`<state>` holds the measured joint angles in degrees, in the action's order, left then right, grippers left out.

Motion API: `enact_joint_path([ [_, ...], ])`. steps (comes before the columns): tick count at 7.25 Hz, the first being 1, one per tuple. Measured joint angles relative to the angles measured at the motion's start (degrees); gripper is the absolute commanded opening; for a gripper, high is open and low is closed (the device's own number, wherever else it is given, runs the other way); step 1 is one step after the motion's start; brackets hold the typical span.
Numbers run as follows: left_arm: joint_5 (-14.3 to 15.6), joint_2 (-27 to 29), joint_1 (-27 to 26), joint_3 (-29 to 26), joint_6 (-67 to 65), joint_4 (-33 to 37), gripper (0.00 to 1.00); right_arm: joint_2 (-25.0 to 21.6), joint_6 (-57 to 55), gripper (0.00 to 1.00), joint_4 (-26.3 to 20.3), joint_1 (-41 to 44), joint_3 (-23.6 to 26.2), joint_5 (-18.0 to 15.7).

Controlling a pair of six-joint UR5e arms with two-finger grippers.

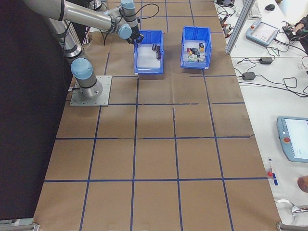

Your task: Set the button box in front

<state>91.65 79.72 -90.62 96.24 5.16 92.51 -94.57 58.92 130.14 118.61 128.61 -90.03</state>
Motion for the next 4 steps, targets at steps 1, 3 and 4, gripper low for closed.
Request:
enact_joint_path([
  [1, 0.0, -0.1, 0.0, 0.0, -0.1, 0.0, 1.0, -0.3, -0.2, 1.0, 0.0, 0.0, -0.1, -0.1],
  [3, 0.2, -0.4, 0.0, 0.0, -0.3, 0.4, 1.0, -0.5, -0.4, 1.0, -0.3, -0.2, -0.7, -0.3],
  [4, 0.4, -0.5, 0.0, 0.1, -0.4, 0.6, 1.0, -1.1, -0.4, 1.0, -1.5, -0.6, -1.6, -0.4],
])
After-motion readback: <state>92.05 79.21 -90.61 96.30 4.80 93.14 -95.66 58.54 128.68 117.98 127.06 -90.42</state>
